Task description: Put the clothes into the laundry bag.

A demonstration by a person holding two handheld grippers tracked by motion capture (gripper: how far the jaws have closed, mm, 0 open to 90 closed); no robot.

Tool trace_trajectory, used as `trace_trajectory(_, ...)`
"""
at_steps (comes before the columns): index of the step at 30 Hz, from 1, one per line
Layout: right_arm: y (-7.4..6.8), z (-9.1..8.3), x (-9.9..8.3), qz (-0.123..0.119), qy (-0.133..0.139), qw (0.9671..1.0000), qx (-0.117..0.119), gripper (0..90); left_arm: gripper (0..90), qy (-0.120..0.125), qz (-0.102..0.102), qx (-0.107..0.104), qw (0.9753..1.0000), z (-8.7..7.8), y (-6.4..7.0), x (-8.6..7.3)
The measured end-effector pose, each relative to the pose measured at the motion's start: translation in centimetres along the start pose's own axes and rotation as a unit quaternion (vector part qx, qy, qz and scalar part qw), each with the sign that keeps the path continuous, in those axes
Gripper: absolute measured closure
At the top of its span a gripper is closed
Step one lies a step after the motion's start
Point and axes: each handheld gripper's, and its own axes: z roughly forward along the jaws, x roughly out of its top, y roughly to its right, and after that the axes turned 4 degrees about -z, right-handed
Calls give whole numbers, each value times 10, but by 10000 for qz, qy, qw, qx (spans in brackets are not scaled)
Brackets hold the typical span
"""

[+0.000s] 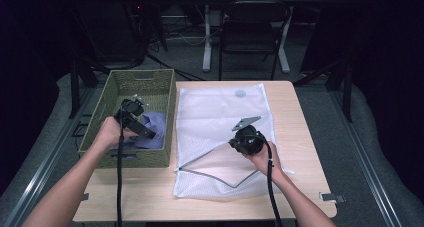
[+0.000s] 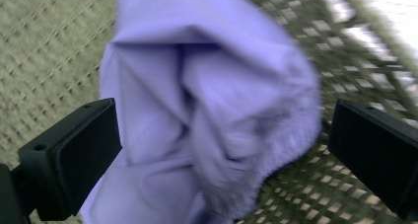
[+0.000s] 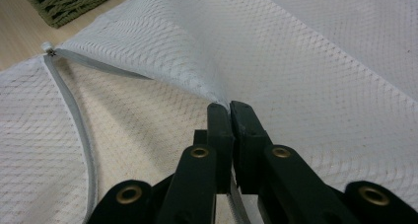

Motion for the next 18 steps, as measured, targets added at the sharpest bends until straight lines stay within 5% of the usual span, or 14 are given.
trace_trajectory(18, 1, 1, -1, -24, -7, 10000, 43, 879, 2, -917, -194, -108, 9955, 40, -23, 5)
